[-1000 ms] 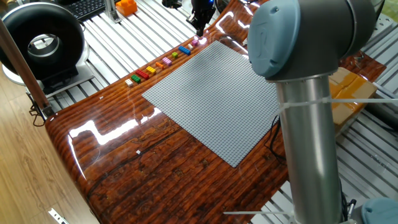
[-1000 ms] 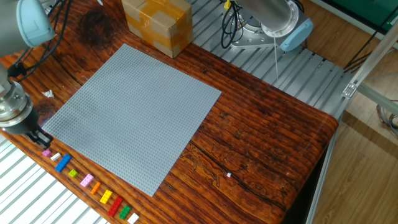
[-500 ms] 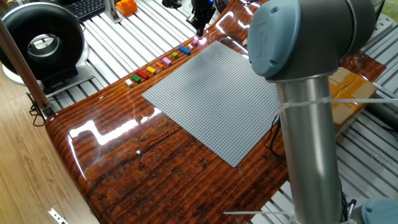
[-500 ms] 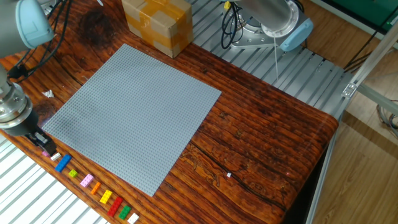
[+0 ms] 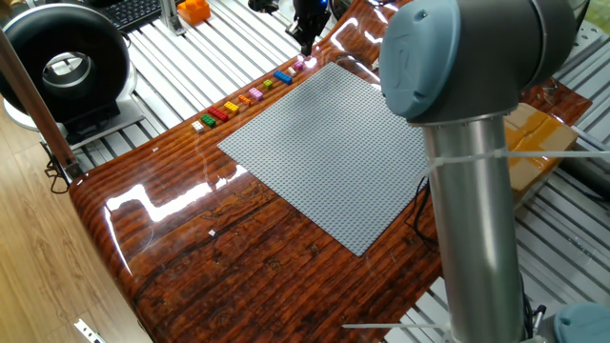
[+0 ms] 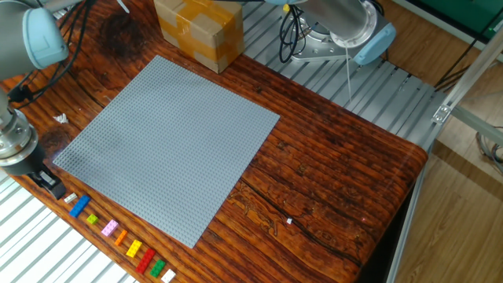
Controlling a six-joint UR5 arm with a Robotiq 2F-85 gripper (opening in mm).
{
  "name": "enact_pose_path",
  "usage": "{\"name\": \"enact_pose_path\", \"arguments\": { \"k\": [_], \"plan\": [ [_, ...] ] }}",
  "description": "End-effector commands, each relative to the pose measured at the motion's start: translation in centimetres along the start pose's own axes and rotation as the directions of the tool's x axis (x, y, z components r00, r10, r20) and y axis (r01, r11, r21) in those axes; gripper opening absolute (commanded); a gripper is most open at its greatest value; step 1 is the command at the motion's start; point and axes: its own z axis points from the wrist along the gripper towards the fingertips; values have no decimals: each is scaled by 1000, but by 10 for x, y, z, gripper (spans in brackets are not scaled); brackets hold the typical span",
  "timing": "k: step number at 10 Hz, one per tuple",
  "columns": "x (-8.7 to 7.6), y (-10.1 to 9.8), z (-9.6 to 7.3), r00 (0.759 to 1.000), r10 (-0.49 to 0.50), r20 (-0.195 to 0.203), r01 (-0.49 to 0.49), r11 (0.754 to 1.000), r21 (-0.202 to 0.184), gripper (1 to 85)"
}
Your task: Build with small Lego blocks
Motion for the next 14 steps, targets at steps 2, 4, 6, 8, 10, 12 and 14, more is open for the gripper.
{"name": "enact_pose_path", "arguments": {
  "k": [2, 4, 6, 8, 10, 12, 14],
  "plan": [
    [-2, -4, 4, 1000, 12, 13, -12, 1000, 6, 523],
    [-1, -5, 5, 1000, 12, 10, -12, 1000, 11, 513],
    [1, -4, 6, 1000, 20, 9, -20, 1000, 12, 510],
    [1, -3, 8, 1000, 24, 13, -24, 1000, 15, 510],
    [2, -5, 9, 1000, 20, 13, -20, 1000, 23, 503],
    [3, -6, 9, 1000, 20, 13, -20, 999, 25, 500],
    [4, -6, 9, 1000, 22, 13, -23, 999, 31, 500]
  ]
}}
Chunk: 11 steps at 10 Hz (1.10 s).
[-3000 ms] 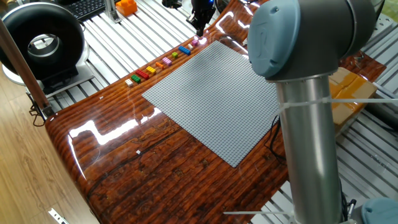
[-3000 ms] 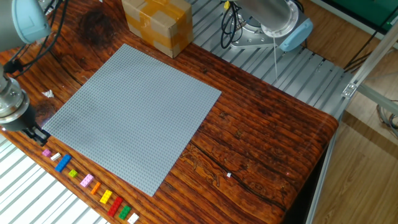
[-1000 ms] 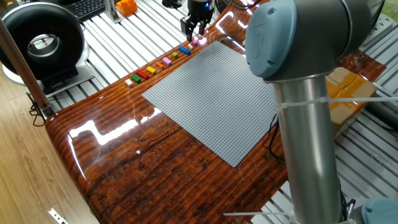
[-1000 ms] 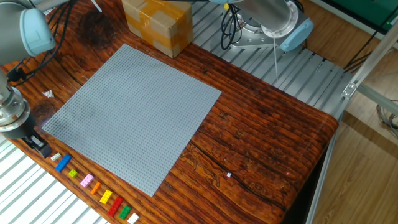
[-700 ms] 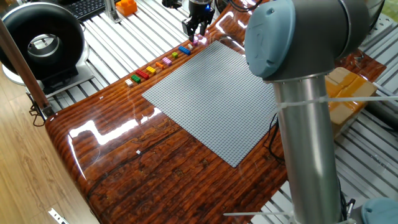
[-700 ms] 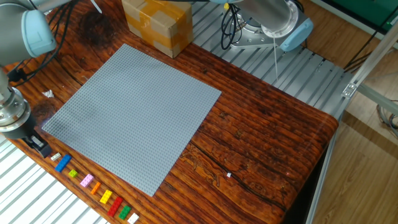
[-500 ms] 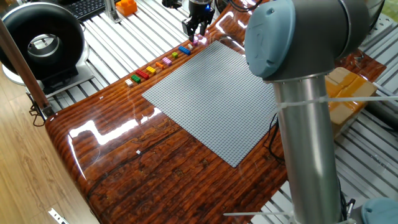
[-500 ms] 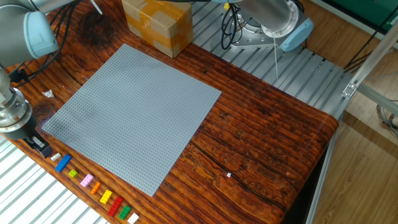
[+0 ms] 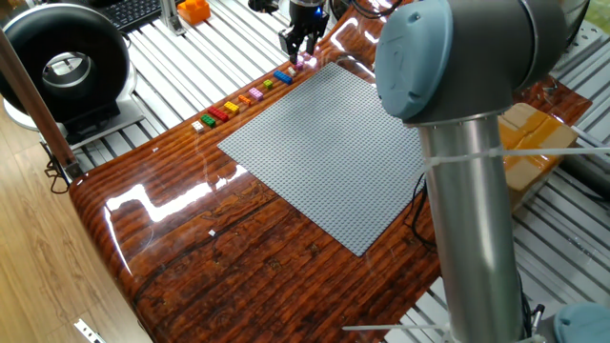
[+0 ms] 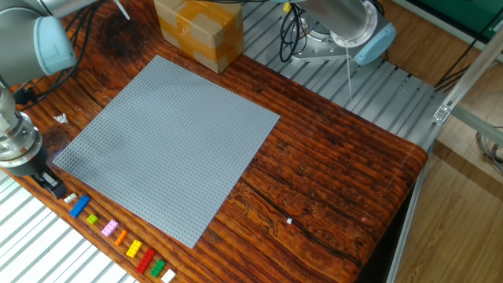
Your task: Build with small Lego blocks
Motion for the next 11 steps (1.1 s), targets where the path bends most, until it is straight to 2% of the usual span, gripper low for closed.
{"name": "enact_pose_path", "arguments": {
  "k": [1, 8, 11],
  "plan": [
    [0, 2, 0, 1000, 10, 6, -10, 1000, -3, 500],
    [-1, 9, 1, 1000, 21, 9, -21, 1000, -4, 487],
    [-1, 8, 3, 999, 31, 8, -31, 1000, -1, 430]
  ]
}}
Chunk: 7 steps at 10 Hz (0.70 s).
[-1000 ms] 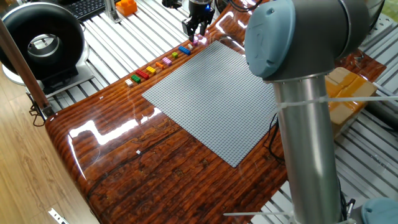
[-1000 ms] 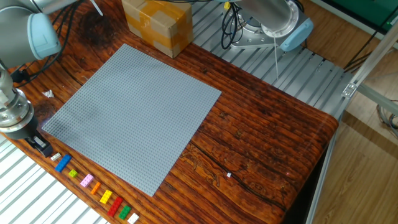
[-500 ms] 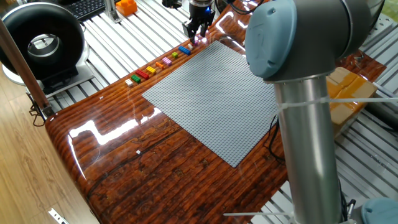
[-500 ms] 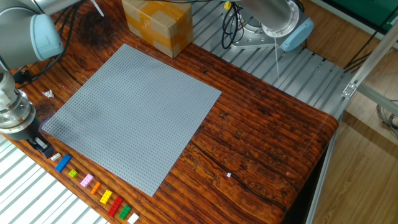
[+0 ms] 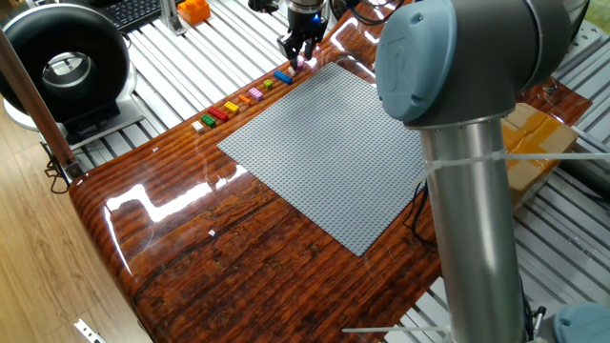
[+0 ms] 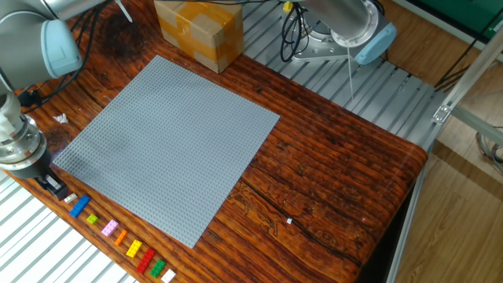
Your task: Build with small Lego blocks
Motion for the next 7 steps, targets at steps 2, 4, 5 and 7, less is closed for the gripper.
{"name": "enact_pose_path", "arguments": {
  "k": [2, 4, 5, 7],
  "plan": [
    [0, 1, 0, 1000, 14, 2, -14, 1000, -8, 427],
    [0, 1, 0, 1000, 16, 2, -16, 1000, -9, 427],
    [0, 2, 0, 1000, 26, 2, -26, 1000, -9, 427],
    [0, 3, -1, 999, 34, 2, -34, 999, -9, 420]
  ]
}}
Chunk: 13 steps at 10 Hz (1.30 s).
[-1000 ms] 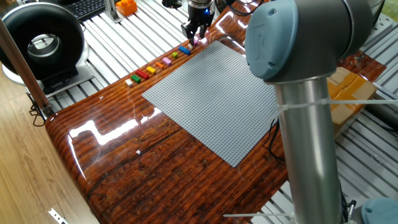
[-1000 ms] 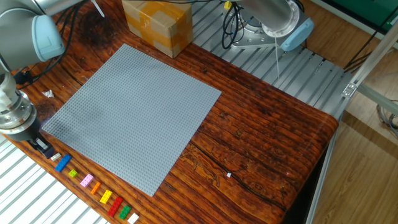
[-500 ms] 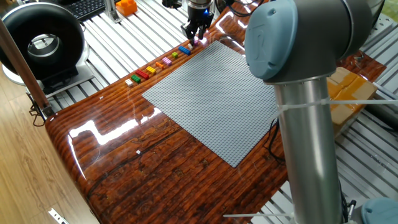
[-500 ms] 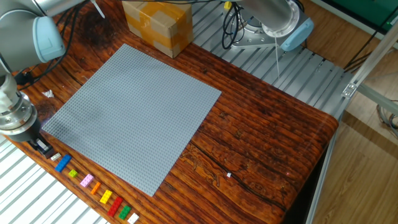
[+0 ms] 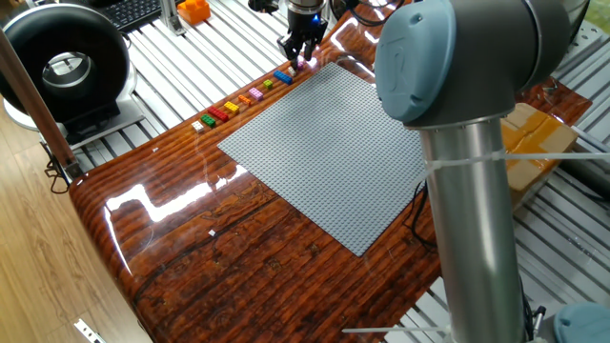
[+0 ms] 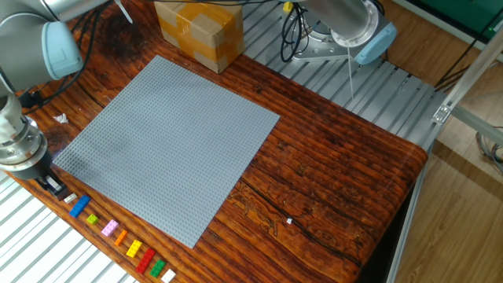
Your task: Build with small Lego blocks
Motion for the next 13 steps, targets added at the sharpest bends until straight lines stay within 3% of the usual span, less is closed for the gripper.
{"name": "enact_pose_path", "arguments": {
  "k": [1, 13],
  "plan": [
    [0, 2, -2, 1000, 18, 2, -18, 1000, -10, 420],
    [3, 11, -3, 1000, 24, -8, -24, 999, -40, 373]
  ]
}}
